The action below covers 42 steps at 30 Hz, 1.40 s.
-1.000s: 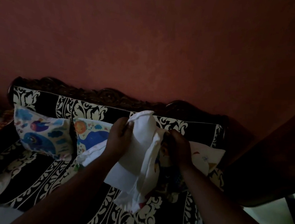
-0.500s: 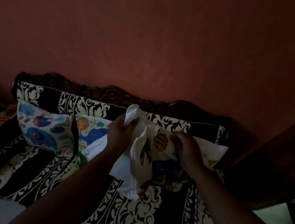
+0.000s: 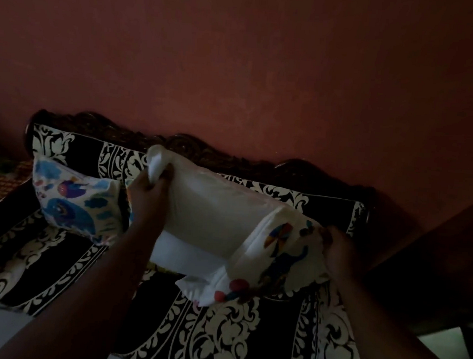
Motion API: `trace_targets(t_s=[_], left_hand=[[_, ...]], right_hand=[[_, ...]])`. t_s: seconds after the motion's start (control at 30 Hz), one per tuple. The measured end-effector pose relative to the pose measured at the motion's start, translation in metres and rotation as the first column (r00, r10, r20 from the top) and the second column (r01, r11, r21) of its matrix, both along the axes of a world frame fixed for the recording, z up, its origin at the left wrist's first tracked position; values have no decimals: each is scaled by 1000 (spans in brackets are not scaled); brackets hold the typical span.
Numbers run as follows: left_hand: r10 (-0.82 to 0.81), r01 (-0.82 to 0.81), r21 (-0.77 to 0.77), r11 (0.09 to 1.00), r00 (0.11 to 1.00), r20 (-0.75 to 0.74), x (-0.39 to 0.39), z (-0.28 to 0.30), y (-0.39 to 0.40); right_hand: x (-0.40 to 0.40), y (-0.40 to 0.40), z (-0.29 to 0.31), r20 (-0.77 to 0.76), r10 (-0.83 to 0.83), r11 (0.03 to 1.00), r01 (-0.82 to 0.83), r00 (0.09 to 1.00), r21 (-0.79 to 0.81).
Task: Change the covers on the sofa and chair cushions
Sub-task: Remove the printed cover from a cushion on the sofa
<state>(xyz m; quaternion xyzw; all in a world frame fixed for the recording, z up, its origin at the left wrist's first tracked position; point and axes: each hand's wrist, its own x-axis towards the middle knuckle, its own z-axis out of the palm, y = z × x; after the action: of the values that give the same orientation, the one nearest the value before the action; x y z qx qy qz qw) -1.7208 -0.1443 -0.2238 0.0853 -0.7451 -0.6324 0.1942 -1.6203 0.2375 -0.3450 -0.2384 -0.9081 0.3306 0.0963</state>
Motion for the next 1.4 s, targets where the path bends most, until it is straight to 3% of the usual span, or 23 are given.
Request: trace_targets(t_s=[0.07,0.17,0.33,0.4,0.5,0.67,0.8,0.9,1.0,1.13,1.27,1.4], left_hand=[[-19,19,17,1000,1000,7,-5,3,-10],[-41,41,-51,998,999,-4,-1,8,3],[-66,65,57,996,998,17,3,2,18],[-74,72,129,989,997,17,6,0,21],[-21,20,135,991,1000,12,8,-3,22],[-64,57,84,995,995,79,4,-26,23],[-50,50,6,999,990,130,3,-50,40],[-83,120,-159,980,972,221,-2,-71,61],[-148,258,-403,878,947,285,-2,-92,88],[-178,373,-666,646,922,344,0,-117,111],[-255,486,-726,486,874,414,1,-138,131],[-369,650,-632,422,760,535,-13,-156,166]], right_hand=[[3,7,-3,-15,-29,994,27,999,-102],[-9,-9,3,-37,-21,993,16,999,-117],[-22,-52,12,-108,-31,878,-25,994,-478],[-21,-62,13,-80,5,855,-46,997,-516],[-13,-57,7,-32,17,926,-28,999,-375],[16,-27,-24,220,-41,999,45,975,-12],[54,2,-62,382,-149,983,179,912,-42],[75,13,-79,431,-138,987,160,892,-14],[78,10,-85,411,-126,989,146,903,-20],[86,24,-83,372,-153,976,200,916,-89],[85,46,-79,348,-147,949,231,926,-215],[80,51,-78,352,-142,940,238,925,-246]])
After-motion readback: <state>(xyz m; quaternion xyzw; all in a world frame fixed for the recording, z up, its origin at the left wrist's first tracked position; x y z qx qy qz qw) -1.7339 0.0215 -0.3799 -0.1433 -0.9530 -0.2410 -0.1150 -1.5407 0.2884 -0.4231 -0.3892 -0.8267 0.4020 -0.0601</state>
